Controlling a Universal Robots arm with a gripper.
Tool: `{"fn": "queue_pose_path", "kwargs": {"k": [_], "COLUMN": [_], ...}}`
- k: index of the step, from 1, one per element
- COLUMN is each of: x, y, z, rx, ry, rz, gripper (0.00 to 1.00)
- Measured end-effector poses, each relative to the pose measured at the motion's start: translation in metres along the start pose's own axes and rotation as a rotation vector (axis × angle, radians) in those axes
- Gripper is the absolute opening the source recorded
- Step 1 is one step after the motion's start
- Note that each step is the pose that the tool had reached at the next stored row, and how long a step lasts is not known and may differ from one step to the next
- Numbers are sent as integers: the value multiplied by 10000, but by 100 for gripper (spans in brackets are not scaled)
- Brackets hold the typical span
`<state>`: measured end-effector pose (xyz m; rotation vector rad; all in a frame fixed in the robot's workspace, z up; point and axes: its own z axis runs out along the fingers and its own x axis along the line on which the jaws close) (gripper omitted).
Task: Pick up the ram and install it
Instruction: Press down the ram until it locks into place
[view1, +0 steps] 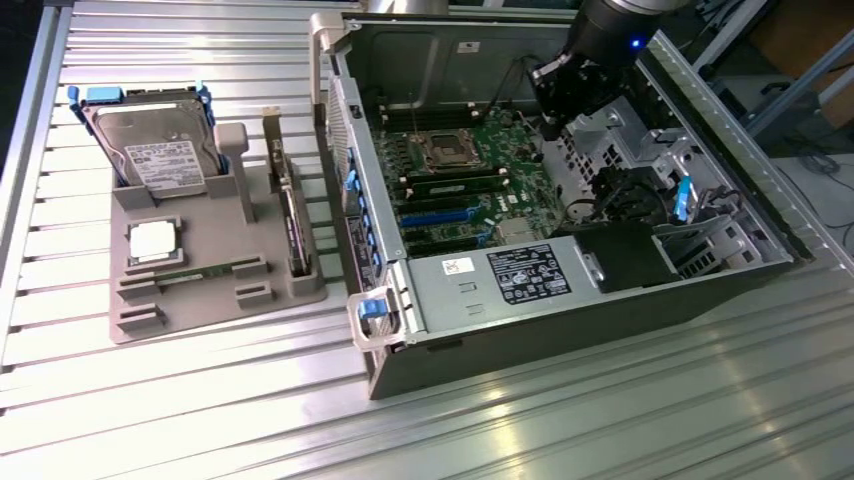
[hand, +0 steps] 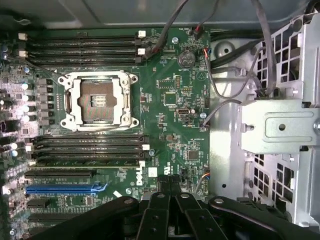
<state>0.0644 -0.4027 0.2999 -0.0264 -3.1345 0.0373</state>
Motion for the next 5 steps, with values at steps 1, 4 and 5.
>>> {"fn": "queue_pose_path", "kwargs": {"k": [1, 4, 5], "x": [0, 0, 0], "y": [0, 0, 0], "z": [0, 0, 0], "rx": [-1, -1, -1], "ry": [0, 0, 0], "rz": [0, 0, 0], "gripper": [10, 10, 10]}}
